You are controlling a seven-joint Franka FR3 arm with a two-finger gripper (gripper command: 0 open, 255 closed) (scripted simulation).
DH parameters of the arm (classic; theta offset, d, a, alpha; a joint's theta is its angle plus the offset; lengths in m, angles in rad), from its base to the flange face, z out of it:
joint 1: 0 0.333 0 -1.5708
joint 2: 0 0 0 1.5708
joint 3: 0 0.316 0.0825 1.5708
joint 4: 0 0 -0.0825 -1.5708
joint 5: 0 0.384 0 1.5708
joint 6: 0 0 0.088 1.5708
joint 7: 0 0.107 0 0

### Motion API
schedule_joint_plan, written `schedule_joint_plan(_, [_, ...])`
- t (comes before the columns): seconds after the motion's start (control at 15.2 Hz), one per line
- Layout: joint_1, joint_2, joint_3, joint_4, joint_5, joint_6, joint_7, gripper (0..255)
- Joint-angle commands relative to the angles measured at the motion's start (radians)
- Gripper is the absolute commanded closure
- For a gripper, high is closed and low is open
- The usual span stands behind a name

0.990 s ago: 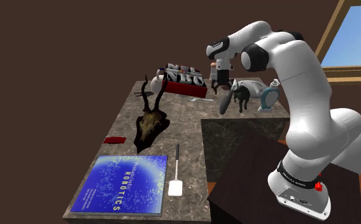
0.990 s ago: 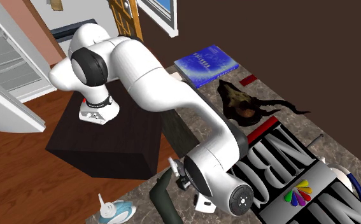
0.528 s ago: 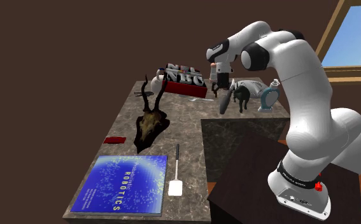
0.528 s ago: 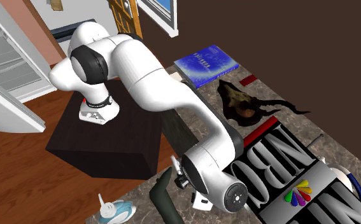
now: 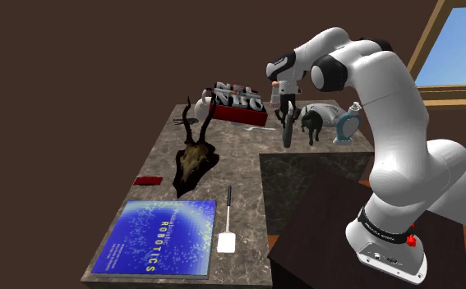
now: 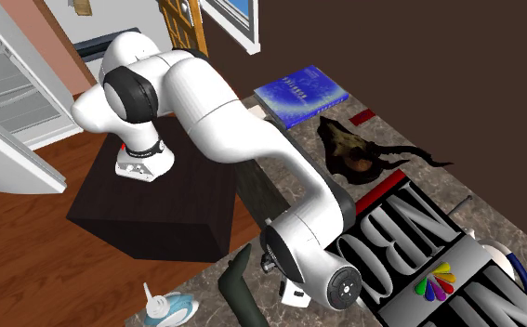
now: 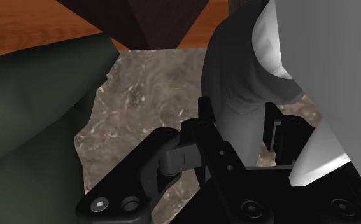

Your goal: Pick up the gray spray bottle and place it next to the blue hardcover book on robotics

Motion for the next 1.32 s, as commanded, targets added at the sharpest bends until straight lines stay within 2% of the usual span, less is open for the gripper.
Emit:
schedule_joint_plan(0.0, [0.000, 0.000, 0.000, 0.000, 0.000, 0.000, 0.000, 255])
schedule_joint_plan(0.26, [0.000, 0.000, 0.000, 0.000, 0.000, 0.000, 0.000, 255])
schedule_joint_plan(1.25, [0.000, -0.085, -0.013, 0.065, -0.021, -0.145, 0.025, 255])
